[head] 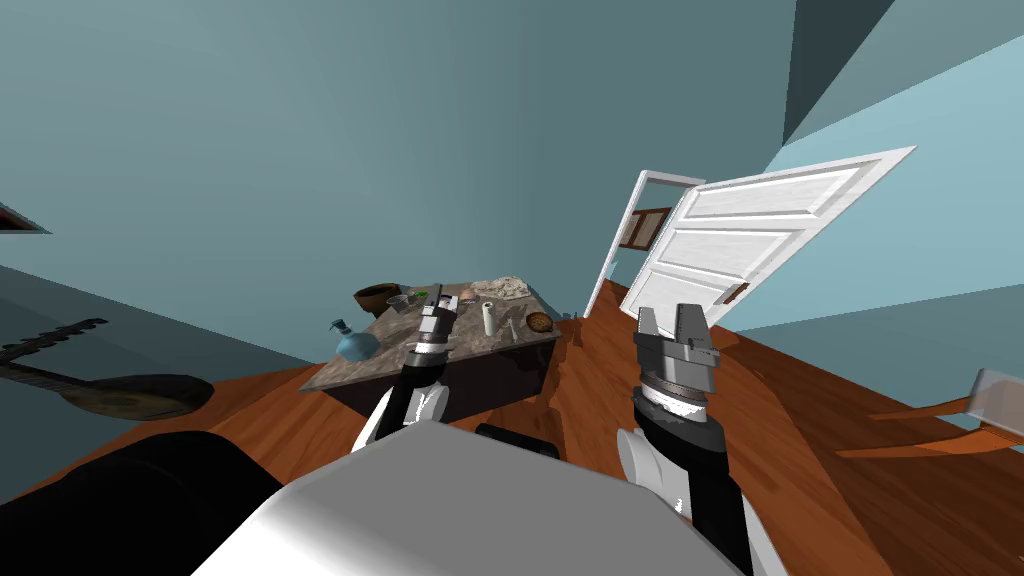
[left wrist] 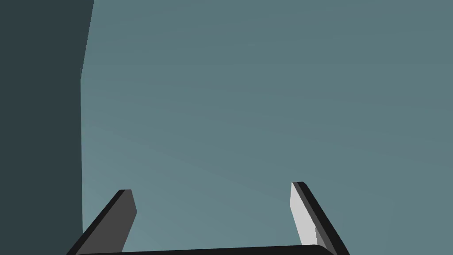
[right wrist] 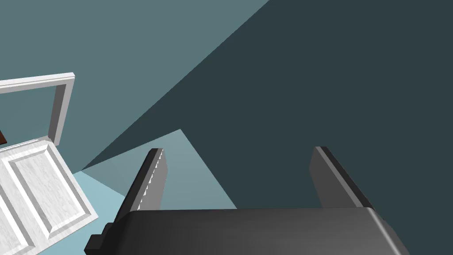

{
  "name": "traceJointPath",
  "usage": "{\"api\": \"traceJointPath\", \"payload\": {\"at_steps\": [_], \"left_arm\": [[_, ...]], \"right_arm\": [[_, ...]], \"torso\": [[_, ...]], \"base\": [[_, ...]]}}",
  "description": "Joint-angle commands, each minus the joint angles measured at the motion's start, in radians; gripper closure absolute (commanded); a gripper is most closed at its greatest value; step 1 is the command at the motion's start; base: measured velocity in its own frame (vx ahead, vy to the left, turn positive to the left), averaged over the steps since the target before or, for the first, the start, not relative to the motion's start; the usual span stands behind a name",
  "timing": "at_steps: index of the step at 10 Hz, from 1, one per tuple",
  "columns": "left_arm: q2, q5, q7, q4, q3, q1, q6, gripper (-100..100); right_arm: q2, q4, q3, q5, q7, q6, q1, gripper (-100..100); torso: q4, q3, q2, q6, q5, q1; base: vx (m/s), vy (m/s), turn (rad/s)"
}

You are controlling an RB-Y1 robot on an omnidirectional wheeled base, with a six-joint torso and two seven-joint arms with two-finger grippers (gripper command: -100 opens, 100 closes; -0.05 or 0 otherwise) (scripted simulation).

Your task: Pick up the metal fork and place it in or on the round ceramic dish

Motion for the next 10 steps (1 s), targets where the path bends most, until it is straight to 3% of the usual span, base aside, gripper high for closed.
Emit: {"api": "traceJointPath", "payload": {"at_steps": [1, 6, 7, 9, 10], "left_arm": [[0.047, -0.003, -0.005, 0.002, 0.0, -0.003, 0.016, -100], [0.191, -0.024, -0.041, 0.012, -0.002, -0.029, 0.132, -100], [0.191, -0.024, -0.041, 0.012, -0.002, -0.029, 0.14, -100], [0.238, -0.037, -0.063, 0.017, -0.004, -0.044, 0.198, -100], [0.238, -0.037, -0.063, 0.017, -0.004, -0.044, 0.213, -100]], "right_arm": [[0.0, 0.0, 0.0, 0.0, 0.0, 0.0, 0.0, 0], [0.0, 0.0, 0.0, 0.0, 0.0, 0.0, 0.0, 0], [0.0, 0.0, 0.0, 0.0, 0.0, 0.0, 0.0, 0], [0.0, 0.0, 0.0, 0.0, 0.0, 0.0, 0.0, 0], [0.0, 0.0, 0.0, 0.0, 0.0, 0.0, 0.0, 0]], "torso": [[0.0, 0.0, 0.0, 0.0, 0.0, 0.0], [0.001, 0.002, 0.003, 0.0, 0.0, -0.002], [0.001, 0.002, 0.004, 0.0, 0.0, -0.002], [0.001, 0.002, 0.003, 0.0, 0.0, -0.002], [0.001, 0.003, 0.004, 0.0, -0.001, -0.002]], "base": [[-0.011, -0.007, -0.073], [-0.045, -0.024, -0.172], [-0.048, -0.019, -0.046], [-0.058, -0.037, -0.197], [-0.056, -0.027, -0.095]]}}
